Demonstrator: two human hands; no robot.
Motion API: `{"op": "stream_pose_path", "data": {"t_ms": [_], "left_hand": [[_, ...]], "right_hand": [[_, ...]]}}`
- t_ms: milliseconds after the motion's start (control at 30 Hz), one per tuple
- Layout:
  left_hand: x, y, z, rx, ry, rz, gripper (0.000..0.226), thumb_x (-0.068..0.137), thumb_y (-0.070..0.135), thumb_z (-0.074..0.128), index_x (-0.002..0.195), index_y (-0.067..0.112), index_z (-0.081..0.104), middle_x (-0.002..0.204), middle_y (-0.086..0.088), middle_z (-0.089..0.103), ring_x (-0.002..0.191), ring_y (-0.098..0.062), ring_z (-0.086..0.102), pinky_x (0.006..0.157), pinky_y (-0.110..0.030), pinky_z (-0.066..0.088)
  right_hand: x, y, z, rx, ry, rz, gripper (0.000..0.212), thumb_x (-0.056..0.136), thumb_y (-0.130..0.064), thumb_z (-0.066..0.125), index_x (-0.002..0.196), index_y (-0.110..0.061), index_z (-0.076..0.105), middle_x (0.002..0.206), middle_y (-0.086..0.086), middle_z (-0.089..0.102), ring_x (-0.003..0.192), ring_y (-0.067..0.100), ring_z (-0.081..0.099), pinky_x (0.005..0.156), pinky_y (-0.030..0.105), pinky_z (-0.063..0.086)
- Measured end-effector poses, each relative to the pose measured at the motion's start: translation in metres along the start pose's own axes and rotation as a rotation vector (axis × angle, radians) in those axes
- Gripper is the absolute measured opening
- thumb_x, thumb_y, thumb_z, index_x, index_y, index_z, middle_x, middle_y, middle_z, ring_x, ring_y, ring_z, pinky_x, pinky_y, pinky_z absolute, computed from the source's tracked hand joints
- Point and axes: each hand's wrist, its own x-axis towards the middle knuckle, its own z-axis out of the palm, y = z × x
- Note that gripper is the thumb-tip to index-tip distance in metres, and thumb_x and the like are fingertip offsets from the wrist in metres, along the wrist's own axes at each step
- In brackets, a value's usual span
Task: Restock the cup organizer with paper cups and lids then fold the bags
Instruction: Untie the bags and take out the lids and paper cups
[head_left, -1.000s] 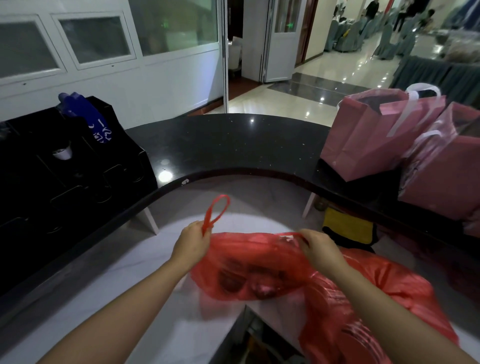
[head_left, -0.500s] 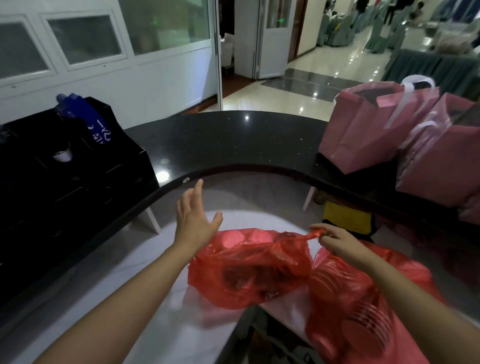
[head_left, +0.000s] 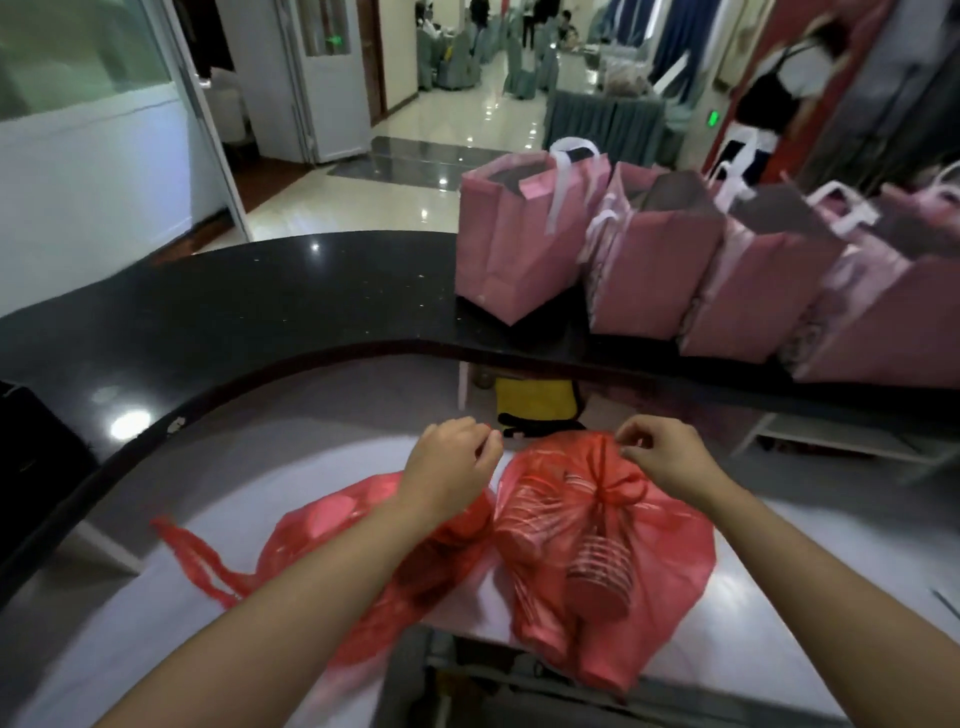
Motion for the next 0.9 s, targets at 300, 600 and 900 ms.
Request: {"op": "stream_pose_path", "data": {"t_ms": [300, 600, 900], "left_hand": [[0.024, 0.078, 0.069, 0.051, -0.351, 0.008, 0.045, 0.096, 0.023, 0.047, 0.054, 0.015, 0.031, 0.057, -0.005, 0.042, 0.062, -0.033, 0.052, 0.057, -0.039, 0.033], [-0.008, 0.103, 0.142, 0.004, -0.32, -0.218, 0.028, 0.103, 0.041, 0.049, 0.089, 0.022, 0.063, 0.087, 0.008, 0.055, 0.086, -0.017, 0.058, 0.071, -0.031, 0.042], [-0.007, 0.126, 0.188, -0.105, -0.275, -0.535, 0.032, 0.098, 0.036, 0.059, 0.121, 0.017, 0.071, 0.111, -0.001, 0.059, 0.108, -0.019, 0.059, 0.099, -0.031, 0.044]], "right_hand": [[-0.012, 0.078, -0.019, 0.054, -0.001, 0.026, 0.015, 0.092, -0.024, 0.065, 0.078, -0.028, 0.061, 0.07, -0.007, 0.063, 0.064, 0.004, 0.055, 0.056, 0.013, 0.04], [0.028, 0.119, -0.006, -0.016, -0.213, -0.123, 0.03, 0.089, -0.024, 0.048, 0.066, -0.01, 0.038, 0.06, 0.004, 0.044, 0.056, 0.018, 0.038, 0.054, 0.04, 0.032], [0.065, 0.123, 0.027, -0.115, -0.464, -0.48, 0.004, 0.094, -0.023, 0.059, 0.092, -0.023, 0.062, 0.088, -0.01, 0.053, 0.08, 0.01, 0.048, 0.072, 0.031, 0.039]]}}
